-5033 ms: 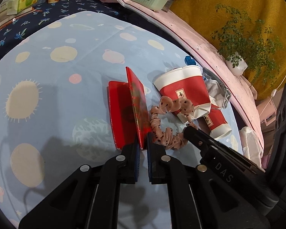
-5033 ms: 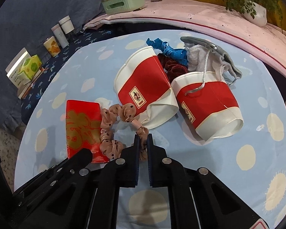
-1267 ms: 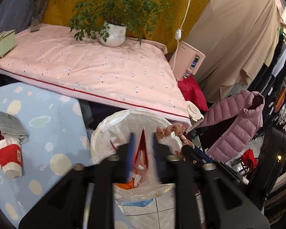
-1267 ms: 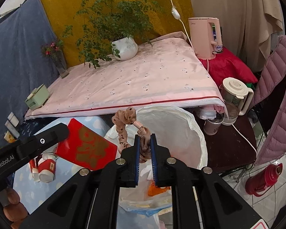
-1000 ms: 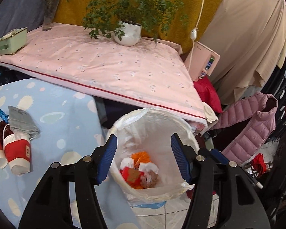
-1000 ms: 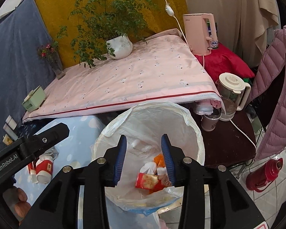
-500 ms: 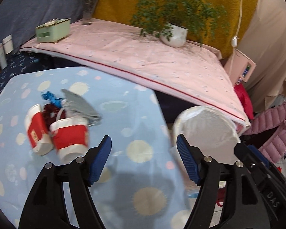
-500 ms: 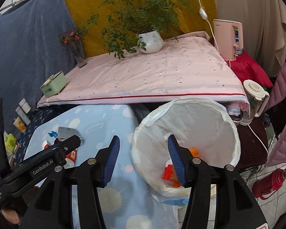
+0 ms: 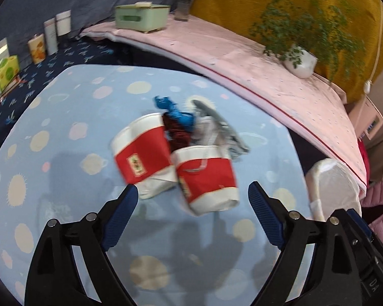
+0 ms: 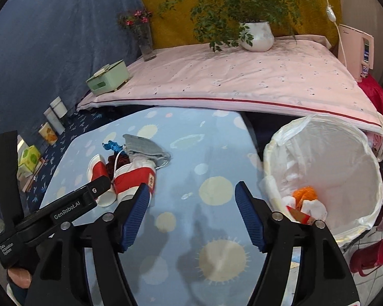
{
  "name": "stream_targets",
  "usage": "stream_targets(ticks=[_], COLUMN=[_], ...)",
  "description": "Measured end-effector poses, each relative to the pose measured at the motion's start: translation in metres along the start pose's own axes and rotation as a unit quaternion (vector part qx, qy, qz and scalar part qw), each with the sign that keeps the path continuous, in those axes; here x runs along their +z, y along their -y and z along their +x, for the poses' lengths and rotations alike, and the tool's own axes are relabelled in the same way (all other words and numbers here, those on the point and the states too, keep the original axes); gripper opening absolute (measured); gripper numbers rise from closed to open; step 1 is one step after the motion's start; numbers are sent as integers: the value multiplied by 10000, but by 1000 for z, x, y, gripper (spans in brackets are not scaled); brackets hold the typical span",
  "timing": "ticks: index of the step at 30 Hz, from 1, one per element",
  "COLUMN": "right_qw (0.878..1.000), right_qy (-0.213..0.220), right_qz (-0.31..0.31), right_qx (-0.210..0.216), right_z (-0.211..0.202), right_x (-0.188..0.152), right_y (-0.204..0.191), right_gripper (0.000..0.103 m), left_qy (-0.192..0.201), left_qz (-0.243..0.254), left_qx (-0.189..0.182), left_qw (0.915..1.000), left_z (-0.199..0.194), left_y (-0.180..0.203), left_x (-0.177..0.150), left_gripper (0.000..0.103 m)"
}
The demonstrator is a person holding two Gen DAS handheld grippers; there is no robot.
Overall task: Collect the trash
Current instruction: 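Move both grippers back to the red-and-white paper cups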
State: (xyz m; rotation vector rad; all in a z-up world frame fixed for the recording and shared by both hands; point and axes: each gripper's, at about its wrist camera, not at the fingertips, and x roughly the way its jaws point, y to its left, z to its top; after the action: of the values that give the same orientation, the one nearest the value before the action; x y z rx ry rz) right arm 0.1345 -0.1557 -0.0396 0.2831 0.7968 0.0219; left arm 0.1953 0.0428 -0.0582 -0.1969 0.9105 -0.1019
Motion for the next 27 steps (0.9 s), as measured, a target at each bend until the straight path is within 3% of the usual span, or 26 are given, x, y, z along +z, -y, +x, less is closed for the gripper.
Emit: stream_targets(ticks=[8, 18, 27], right_qw=[9987, 9963, 9939], right_qy=[-385, -731, -975], right_qz=[-202, -222, -255], right_qx=[262, 402, 440], right_z=[48, 96, 128], right_x=[-6, -7, -12], right_y=[-42, -64, -76], right_gripper=[68, 69, 70], left_qy=[-346, -790, -996], left_qz=[-507, -1062, -1190], left_qx=[-186, -602, -762], left_qw=[9979, 9894, 9849], left_z=[26, 66, 90], left_y=[-48, -71, -75], left_x=[12, 30, 30], left_gripper=[89, 90, 89])
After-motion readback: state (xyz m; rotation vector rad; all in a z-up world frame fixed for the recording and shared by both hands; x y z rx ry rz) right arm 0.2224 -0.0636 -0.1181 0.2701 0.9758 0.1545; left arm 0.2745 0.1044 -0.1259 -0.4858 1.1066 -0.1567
